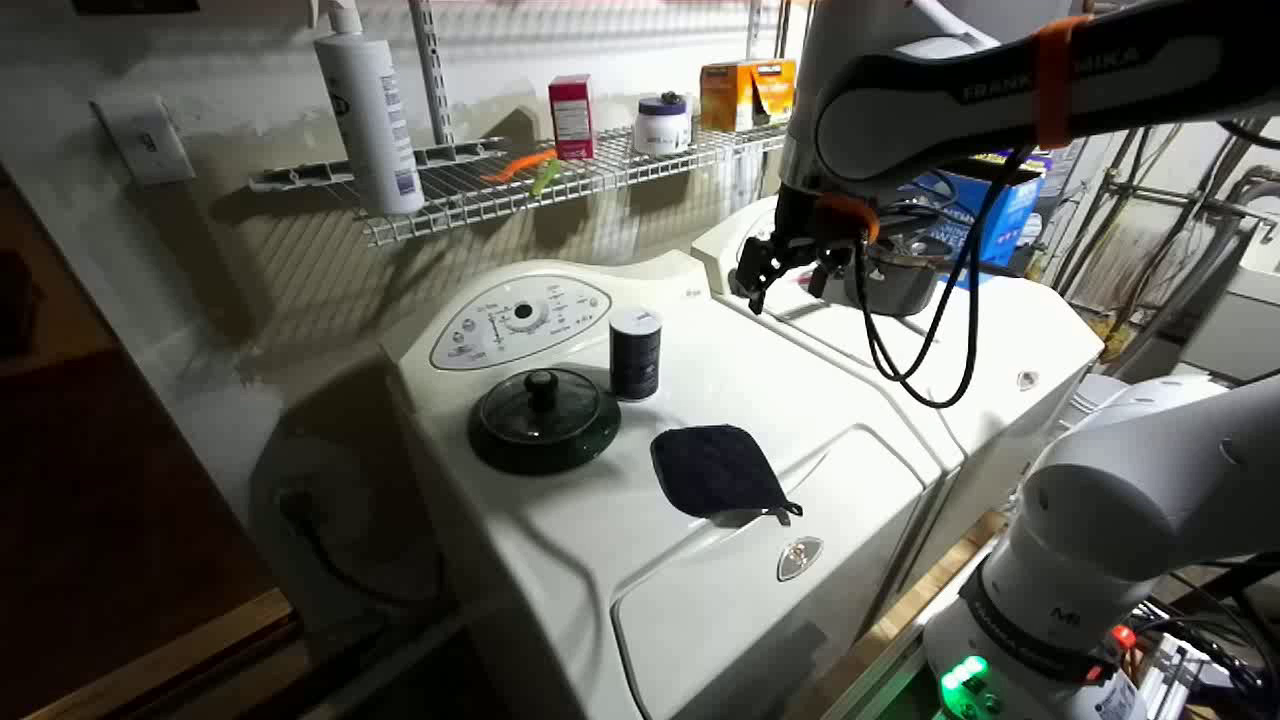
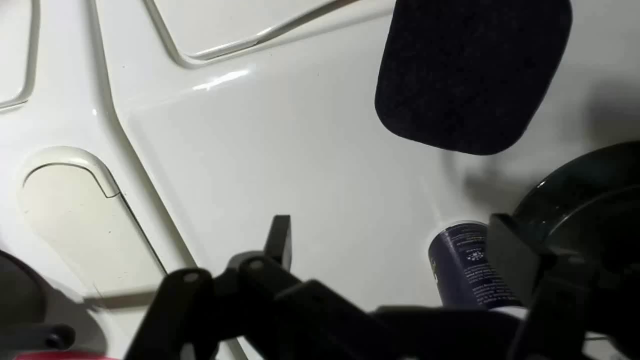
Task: Use the black object to wipe the washer
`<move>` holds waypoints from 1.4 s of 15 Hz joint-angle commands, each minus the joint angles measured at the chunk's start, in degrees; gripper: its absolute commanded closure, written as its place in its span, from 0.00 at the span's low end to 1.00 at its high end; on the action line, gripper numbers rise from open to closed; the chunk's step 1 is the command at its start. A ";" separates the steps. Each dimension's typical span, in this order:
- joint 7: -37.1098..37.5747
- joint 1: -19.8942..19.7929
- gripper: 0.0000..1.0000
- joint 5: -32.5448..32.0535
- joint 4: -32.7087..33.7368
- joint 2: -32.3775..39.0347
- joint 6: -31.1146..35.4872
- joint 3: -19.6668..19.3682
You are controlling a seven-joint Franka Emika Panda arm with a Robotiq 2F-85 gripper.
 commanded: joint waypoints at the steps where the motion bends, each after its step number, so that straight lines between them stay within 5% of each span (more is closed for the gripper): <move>1: 0.19 0.38 0.00 -0.26 0.13 0.06 -0.18 -0.34; 8: -0.08 0.97 0.00 0.04 0.30 1.07 -0.63 0.06; 15: -11.93 11.80 0.00 6.74 -4.07 5.14 2.17 -0.68; 21: -13.20 16.79 0.00 6.98 -8.37 13.76 14.04 2.74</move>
